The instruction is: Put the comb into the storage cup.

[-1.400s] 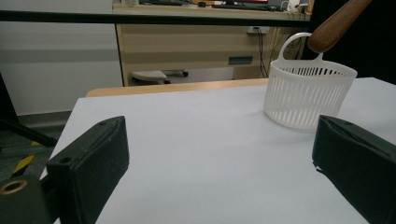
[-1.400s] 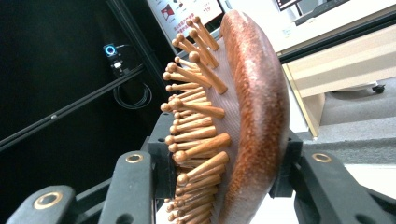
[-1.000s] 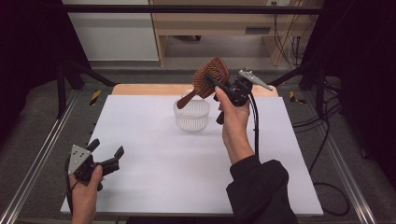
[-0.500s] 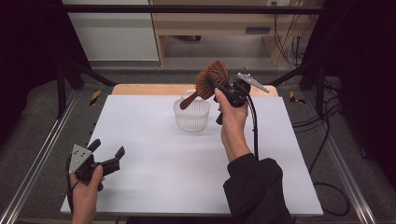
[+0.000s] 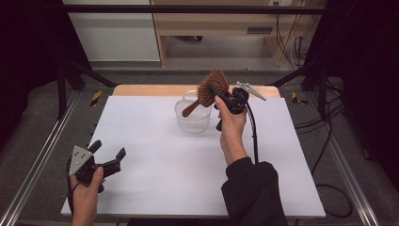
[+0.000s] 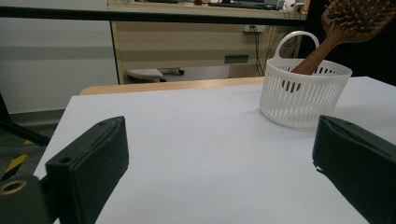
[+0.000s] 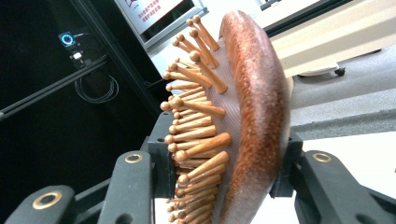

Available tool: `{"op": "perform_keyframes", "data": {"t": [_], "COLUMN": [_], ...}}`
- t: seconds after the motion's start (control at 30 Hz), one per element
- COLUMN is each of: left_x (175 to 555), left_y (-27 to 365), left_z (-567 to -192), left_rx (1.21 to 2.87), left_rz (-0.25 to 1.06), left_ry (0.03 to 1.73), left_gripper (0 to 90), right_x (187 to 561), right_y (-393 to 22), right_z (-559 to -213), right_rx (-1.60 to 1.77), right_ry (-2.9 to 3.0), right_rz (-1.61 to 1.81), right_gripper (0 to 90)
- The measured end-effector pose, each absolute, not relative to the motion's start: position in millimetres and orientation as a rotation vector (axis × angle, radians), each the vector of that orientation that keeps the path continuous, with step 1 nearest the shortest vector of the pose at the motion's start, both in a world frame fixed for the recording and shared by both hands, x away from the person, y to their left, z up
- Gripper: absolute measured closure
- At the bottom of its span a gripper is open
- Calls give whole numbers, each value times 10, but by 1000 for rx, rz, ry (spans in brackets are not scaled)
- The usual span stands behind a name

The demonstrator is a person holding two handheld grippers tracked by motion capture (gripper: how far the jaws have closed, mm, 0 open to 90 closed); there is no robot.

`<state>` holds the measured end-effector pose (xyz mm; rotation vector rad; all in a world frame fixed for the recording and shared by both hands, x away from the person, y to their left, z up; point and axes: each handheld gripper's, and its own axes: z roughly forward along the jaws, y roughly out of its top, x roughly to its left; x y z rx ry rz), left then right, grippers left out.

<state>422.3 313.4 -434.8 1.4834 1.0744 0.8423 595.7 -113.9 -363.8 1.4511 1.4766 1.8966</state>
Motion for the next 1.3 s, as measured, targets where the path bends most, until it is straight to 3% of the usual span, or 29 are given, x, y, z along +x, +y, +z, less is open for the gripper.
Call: {"op": "perform_keyframes", "data": {"t": [1.3], "left_x": [4229], "left_y": [3124], "left_z": [-4352], "left_rx": [1492], "left_rz": [827], "left_ry": [1067], "left_gripper": [33], "right_x": [6014], "right_y": [-1060], "right_z": [-3945], "right_rx": [1511], "right_ry": [1511], "right_rz": [1908], "right_gripper": [540]}}
